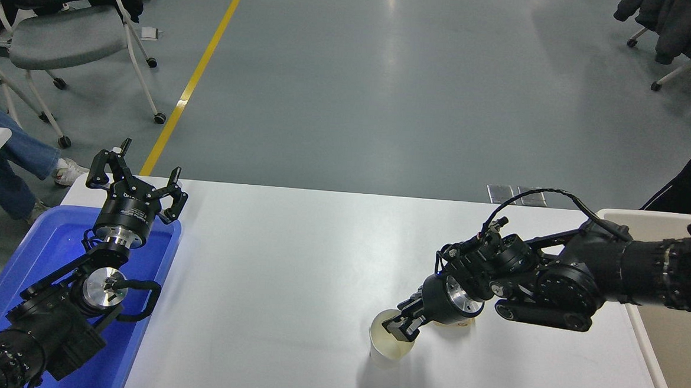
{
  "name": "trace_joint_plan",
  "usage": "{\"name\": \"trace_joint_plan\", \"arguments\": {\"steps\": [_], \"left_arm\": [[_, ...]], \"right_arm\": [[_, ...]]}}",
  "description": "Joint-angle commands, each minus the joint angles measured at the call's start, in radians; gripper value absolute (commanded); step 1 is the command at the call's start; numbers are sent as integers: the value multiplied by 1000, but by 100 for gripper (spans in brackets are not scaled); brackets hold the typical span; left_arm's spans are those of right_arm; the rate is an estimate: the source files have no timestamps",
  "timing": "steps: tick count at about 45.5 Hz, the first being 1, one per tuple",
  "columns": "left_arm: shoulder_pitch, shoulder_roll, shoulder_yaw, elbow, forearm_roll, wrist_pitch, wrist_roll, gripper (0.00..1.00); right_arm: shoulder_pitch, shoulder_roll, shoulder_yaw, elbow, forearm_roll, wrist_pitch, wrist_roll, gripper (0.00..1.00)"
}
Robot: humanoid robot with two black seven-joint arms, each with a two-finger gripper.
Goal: Dispose of the paper cup in the dustbin
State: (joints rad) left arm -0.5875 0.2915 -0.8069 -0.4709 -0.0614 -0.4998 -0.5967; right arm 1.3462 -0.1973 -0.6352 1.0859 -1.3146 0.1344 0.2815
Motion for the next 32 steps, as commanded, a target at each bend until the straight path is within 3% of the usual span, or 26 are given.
{"name": "trace_joint_plan", "arguments": {"steps": [1, 18, 24, 32], "left_arm": [[0, 0, 0, 0, 0, 0, 0, 100], [0, 0, 0, 0, 0, 0, 0, 100], [0, 0, 0, 0, 0, 0, 0, 100], [0, 0, 0, 0, 0, 0, 0, 100]], "right_arm": [[1, 2, -14, -15, -5, -7, 5, 0], [34, -19, -9, -6, 17, 4, 44, 0], [90, -50, -12, 17, 43, 14, 113, 0], [212, -83, -18, 64, 107, 48, 113, 0]]}}
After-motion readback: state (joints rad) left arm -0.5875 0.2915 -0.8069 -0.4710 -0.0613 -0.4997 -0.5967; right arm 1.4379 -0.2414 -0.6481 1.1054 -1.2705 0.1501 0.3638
